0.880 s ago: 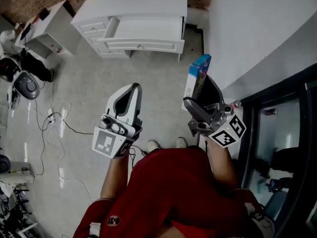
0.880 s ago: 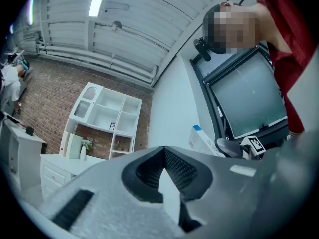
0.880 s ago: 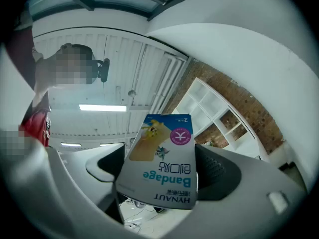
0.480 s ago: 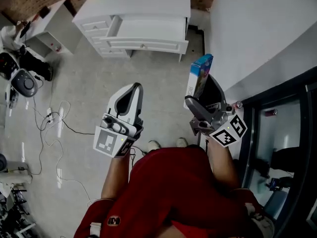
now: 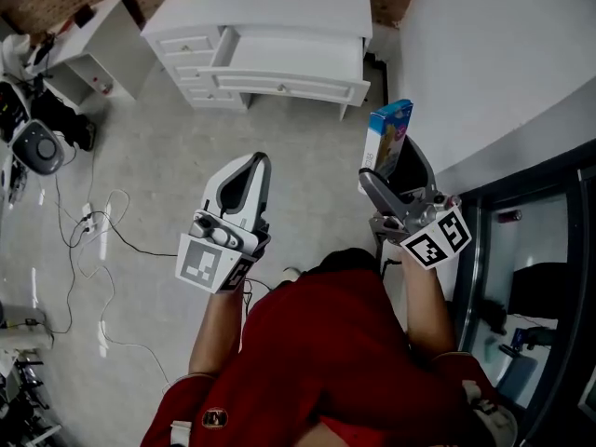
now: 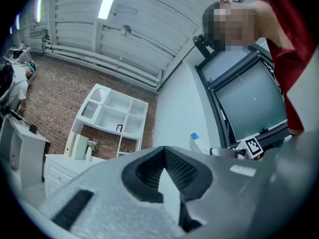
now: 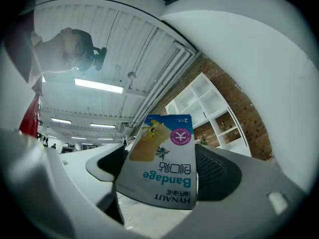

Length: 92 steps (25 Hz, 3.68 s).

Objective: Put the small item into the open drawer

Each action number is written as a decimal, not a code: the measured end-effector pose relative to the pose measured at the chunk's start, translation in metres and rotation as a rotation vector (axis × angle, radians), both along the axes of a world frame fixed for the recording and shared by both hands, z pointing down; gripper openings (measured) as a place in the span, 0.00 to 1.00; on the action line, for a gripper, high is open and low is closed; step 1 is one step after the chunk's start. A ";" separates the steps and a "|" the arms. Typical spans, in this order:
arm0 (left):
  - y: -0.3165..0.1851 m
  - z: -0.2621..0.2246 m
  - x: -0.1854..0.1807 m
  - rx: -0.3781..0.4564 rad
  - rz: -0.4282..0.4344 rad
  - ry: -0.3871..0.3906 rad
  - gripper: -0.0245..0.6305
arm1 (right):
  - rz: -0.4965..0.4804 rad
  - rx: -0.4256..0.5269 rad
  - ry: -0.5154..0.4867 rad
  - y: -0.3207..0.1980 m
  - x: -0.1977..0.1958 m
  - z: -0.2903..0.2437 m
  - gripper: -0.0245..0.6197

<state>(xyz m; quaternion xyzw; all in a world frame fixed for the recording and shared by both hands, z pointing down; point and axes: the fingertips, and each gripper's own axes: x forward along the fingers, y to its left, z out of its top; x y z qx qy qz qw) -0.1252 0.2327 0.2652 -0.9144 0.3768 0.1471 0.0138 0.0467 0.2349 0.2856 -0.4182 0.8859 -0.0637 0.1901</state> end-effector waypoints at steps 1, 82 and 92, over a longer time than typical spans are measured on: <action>-0.005 0.000 -0.004 -0.003 0.000 0.005 0.04 | 0.006 -0.007 0.013 -0.006 -0.003 0.002 0.74; -0.482 0.094 -0.043 -0.263 -0.230 -0.183 0.04 | -0.212 -0.736 1.104 -0.574 0.033 0.411 0.74; -0.480 0.093 -0.022 -0.245 -0.175 -0.175 0.04 | -0.128 -0.561 0.970 -0.573 0.020 0.321 0.51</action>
